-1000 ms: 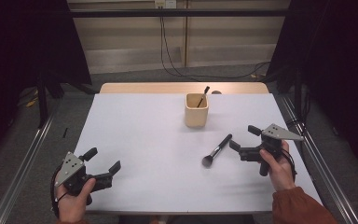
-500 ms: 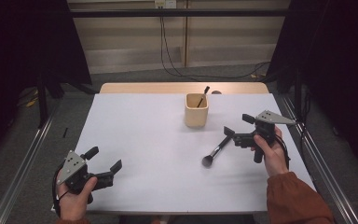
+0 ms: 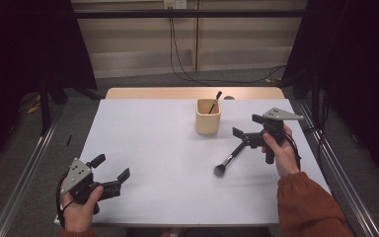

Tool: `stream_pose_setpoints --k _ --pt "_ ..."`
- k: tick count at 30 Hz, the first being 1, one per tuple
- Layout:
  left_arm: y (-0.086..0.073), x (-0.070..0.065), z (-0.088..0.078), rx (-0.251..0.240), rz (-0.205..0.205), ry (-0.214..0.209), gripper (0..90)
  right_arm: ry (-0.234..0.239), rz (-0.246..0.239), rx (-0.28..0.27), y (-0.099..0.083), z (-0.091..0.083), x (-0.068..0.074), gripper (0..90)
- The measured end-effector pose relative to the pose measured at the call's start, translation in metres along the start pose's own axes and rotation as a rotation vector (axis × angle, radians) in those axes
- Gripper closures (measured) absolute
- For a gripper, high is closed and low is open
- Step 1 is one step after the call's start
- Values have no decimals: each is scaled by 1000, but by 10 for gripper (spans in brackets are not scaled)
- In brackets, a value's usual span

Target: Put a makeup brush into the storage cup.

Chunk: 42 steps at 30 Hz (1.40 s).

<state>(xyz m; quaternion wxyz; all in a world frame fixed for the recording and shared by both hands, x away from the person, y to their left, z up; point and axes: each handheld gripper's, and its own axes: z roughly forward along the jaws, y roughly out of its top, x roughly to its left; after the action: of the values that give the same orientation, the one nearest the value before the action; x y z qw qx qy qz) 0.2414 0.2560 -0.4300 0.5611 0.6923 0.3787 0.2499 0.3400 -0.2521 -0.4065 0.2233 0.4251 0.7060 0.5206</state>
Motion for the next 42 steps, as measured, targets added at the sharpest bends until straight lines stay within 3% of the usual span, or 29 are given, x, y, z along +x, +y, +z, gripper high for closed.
stream_pose_setpoints --k 4,7,10,14,22,25,38,42 --pt "0 0 2 4 4 -3 31 -5 -7 25 0 1 -3 7" --pt "0 0 1 4 1 0 31 49 12 47 1 0 -5 3" --pt "0 0 1 4 1 -2 31 48 -21 80 4 0 -5 2" --pt "0 0 1 6 -1 -2 31 68 -31 120 9 -1 -6 1" --pt "0 0 2 9 2 -1 31 71 -32 230 9 3 -13 2" --pt "0 0 1 7 -1 0 31 135 -14 323 12 1 -16 5" --pt "0 -1 1 11 2 3 30 157 -34 457 13 3 -23 10" --pt "0 -1 0 6 1 0 30 189 -66 497 13 5 -21 16"
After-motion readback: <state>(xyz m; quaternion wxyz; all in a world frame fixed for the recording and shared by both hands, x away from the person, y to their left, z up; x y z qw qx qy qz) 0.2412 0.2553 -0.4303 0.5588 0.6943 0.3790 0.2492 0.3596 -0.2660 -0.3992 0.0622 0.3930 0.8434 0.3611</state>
